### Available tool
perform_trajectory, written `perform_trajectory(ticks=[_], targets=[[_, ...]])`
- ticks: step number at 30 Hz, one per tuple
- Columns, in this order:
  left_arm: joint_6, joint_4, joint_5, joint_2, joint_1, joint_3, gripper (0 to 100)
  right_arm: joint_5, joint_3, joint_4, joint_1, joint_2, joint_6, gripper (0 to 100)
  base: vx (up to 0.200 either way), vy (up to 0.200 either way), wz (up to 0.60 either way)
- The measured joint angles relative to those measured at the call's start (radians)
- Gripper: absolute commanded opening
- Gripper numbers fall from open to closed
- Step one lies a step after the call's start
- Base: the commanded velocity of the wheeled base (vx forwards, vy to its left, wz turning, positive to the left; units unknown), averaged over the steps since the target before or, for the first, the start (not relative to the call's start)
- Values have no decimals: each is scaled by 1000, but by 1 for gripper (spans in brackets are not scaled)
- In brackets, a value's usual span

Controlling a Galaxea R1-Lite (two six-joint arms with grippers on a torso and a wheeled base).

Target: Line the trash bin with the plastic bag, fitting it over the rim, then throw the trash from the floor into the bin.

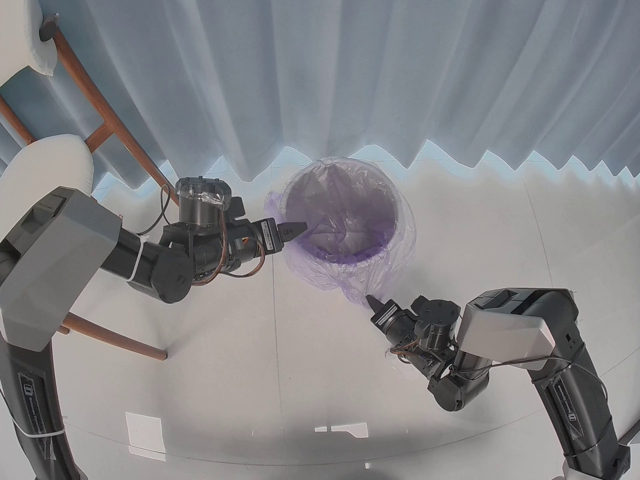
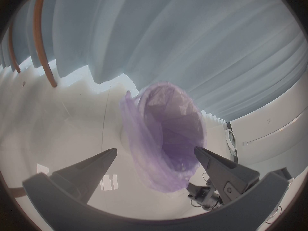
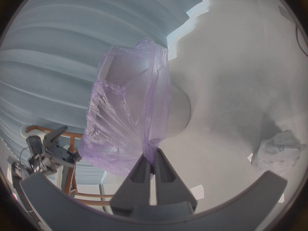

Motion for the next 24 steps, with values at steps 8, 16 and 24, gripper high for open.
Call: perform_trajectory(ticks=[8, 16, 24], targets=[[3, 27, 10, 41, 4, -83, 100, -10, -24, 0, 0, 22, -14, 0, 0, 0, 0], [3, -14, 67, 85, 0, -87, 0, -10, -26, 0, 0, 26, -14, 0, 0, 0, 0], [-2, -119, 107, 114, -7, -66, 0, -10, -27, 0, 0, 29, -14, 0, 0, 0, 0]])
